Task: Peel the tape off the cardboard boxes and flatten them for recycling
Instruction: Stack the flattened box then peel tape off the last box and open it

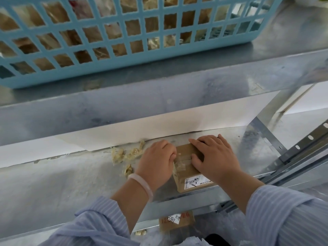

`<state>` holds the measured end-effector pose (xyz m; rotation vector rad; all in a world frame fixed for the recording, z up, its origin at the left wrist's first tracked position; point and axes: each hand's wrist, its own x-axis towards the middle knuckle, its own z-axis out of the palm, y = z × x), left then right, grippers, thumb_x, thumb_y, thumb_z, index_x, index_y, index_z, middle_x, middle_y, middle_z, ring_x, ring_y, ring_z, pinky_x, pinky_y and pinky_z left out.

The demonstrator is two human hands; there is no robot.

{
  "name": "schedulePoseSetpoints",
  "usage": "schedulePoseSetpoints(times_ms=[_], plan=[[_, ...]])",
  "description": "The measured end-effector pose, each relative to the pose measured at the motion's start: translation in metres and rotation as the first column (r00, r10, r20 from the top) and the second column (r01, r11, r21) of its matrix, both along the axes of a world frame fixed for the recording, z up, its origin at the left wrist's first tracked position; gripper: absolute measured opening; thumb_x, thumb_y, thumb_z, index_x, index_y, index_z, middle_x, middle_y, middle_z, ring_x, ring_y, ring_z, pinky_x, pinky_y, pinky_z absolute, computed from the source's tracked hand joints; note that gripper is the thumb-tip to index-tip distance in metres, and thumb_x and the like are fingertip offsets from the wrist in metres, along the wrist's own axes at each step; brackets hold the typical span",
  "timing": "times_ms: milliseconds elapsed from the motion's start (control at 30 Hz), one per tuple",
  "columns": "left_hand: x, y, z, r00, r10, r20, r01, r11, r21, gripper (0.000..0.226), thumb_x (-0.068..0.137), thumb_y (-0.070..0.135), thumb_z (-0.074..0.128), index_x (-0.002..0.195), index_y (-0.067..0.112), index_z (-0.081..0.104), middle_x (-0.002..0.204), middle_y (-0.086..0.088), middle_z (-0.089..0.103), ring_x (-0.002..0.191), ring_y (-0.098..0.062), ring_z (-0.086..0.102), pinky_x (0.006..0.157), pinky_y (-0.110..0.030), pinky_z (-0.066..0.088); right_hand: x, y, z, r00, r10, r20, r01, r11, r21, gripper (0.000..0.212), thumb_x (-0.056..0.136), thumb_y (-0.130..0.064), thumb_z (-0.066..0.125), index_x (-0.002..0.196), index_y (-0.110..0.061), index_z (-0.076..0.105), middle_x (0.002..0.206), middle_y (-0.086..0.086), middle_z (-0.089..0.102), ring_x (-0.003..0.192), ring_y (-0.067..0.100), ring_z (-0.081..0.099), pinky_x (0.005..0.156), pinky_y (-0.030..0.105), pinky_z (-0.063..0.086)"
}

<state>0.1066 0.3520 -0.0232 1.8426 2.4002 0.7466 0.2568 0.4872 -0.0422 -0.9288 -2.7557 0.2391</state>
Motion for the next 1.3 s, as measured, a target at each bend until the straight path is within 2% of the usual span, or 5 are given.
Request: schedulePoseSetpoints(times_ms=[167, 300, 533, 700, 1300], plan=[[-0.003, -0.004, -0.007, 0.895, 0.195, 0.402, -0.169, 0.981, -0.099, 0.024, 0.091, 0.019, 0.059, 0.074, 0.034, 0.051, 0.071, 0.014, 0.059, 0.066, 0.001, 0.054, 0.059, -0.010, 0.036, 0.000, 0.001, -0.001, 1.000, 0.002, 0.005, -0.002, 1.000, 0.002, 0.057, 0.082, -0.053, 0.034, 0.134, -0.039, 0.053, 0.119, -0.016, 0.057, 0.123, 0.011, 0.046, 0.120, 0.038, 0.013], [-0.006, 0.002, -0.012, 0.563, 0.314, 0.764, -0.279, 0.943, -0.182, 0.022, 0.086, 0.020, 0.070, 0.090, 0.030, 0.051, 0.066, 0.004, 0.067, 0.059, -0.006, 0.062, 0.061, -0.027, 0.049, 0.000, 0.001, 0.000, 1.000, 0.011, 0.012, -0.011, 1.000, -0.006, 0.057, 0.083, -0.054, 0.032, 0.135, -0.039, 0.052, 0.120, -0.016, 0.057, 0.124, 0.011, 0.045, 0.120, 0.038, 0.012], [-0.005, 0.000, -0.021, 0.812, 0.346, 0.469, -0.339, 0.935, -0.103, 0.020, 0.085, 0.031, 0.069, 0.069, 0.034, 0.059, 0.063, 0.013, 0.062, 0.063, 0.004, 0.058, 0.055, -0.009, 0.043, -0.001, 0.001, 0.001, 1.000, 0.005, 0.017, -0.005, 1.000, -0.010, 0.059, 0.082, -0.054, 0.031, 0.135, -0.039, 0.052, 0.121, -0.017, 0.056, 0.124, 0.010, 0.044, 0.120, 0.037, 0.011], [0.008, -0.005, -0.037, 0.388, 0.318, 0.865, -0.314, 0.928, -0.200, 0.012, 0.093, 0.022, 0.062, 0.083, 0.019, 0.066, 0.075, 0.003, 0.074, 0.074, -0.012, 0.071, 0.068, -0.027, 0.056, -0.001, 0.001, 0.000, 1.000, 0.010, 0.011, -0.010, 1.000, -0.001, 0.056, 0.083, -0.053, 0.035, 0.134, -0.038, 0.053, 0.119, -0.015, 0.058, 0.122, 0.011, 0.047, 0.120, 0.039, 0.015], [-0.005, -0.009, -0.048, 0.872, 0.113, 0.477, -0.142, 0.990, 0.024, 0.031, 0.088, 0.011, 0.062, 0.076, 0.037, 0.049, 0.087, 0.015, 0.055, 0.081, 0.001, 0.053, 0.069, -0.013, 0.043, -0.002, 0.002, -0.002, 1.000, 0.011, -0.005, -0.011, 1.000, 0.013, 0.057, 0.082, -0.053, 0.034, 0.132, -0.036, 0.056, 0.116, -0.014, 0.059, 0.119, 0.012, 0.050, 0.119, 0.041, 0.019]])
